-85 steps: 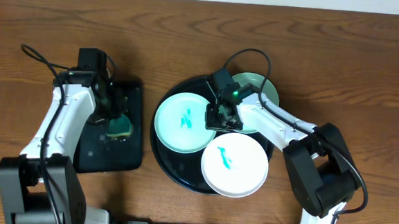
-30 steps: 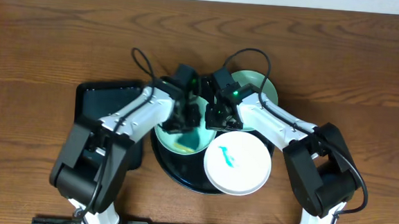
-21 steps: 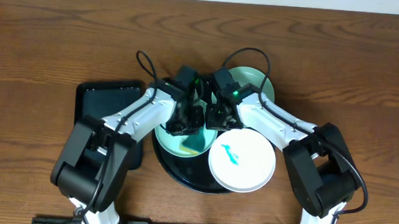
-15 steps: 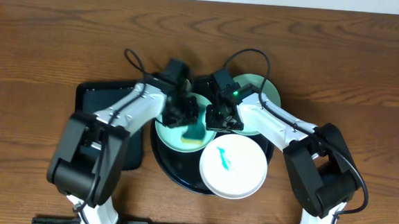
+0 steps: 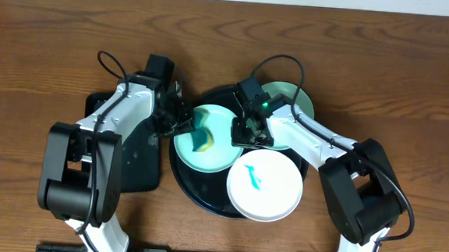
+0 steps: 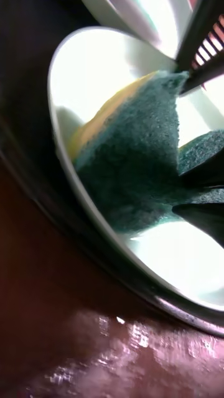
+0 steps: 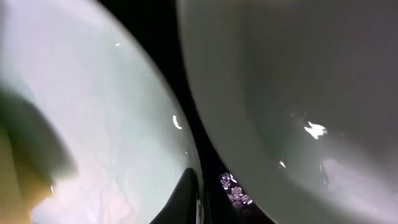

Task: Clean dirty plates on tray and stack at the side
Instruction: 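Scrub the held plate's face with the sponge in the left gripper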

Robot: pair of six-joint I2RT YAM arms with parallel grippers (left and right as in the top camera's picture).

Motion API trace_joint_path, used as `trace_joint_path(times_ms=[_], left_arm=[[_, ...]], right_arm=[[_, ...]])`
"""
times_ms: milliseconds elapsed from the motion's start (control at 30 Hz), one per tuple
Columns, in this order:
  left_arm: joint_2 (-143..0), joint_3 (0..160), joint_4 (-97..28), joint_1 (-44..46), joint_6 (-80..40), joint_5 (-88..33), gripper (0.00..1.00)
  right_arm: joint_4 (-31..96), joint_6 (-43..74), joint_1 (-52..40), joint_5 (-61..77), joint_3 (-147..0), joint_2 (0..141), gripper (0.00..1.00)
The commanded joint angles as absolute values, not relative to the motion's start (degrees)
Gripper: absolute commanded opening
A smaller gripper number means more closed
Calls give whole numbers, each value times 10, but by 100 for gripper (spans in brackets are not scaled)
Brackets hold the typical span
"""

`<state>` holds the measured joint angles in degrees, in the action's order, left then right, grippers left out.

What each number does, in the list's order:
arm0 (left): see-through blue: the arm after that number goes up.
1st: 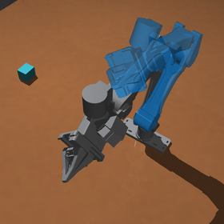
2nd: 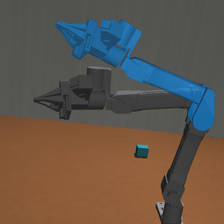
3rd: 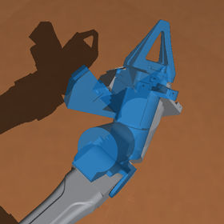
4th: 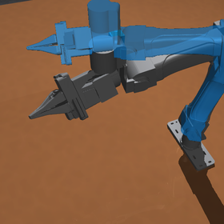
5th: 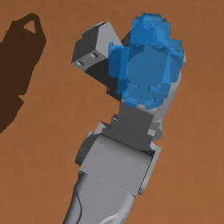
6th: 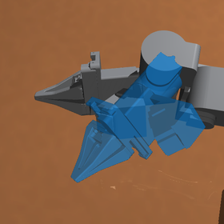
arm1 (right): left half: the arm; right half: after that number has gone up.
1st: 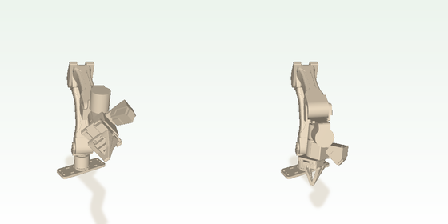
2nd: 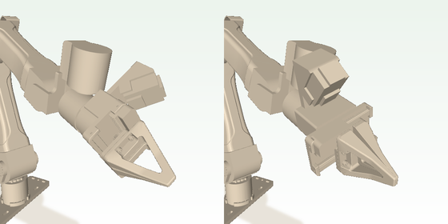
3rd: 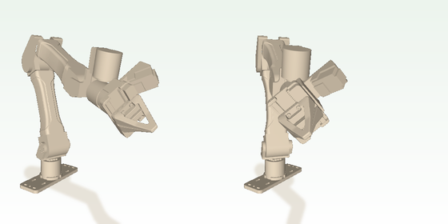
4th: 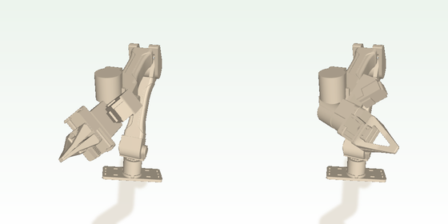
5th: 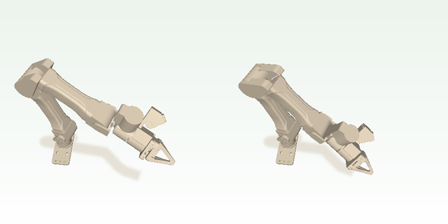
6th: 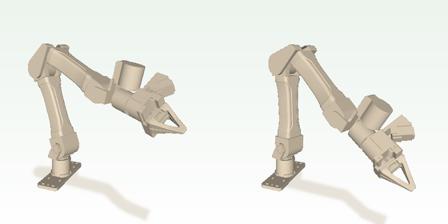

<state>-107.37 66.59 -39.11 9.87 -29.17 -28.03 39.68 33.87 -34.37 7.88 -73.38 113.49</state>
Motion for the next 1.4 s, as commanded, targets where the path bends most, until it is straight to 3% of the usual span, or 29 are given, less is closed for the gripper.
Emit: trace_joint_path(times_ms=[0,300,833,1033,1367], left_arm=[[-1090,649,-442,123,-265,-190,7],[-1090,649,-415,203,-240,-322,7],[-1152,649,-212,225,-333,-354,7],[-1144,649,-219,199,-333,-198,7],[-1084,675,-364,158,-287,17,7]], right_arm=[[414,331,-349,62,-715,1155,1],[414,331,-349,58,-715,1155,1],[425,331,-349,58,-715,1155,1],[431,331,-349,58,-715,1155,1],[430,331,-349,58,-715,1155,1]])
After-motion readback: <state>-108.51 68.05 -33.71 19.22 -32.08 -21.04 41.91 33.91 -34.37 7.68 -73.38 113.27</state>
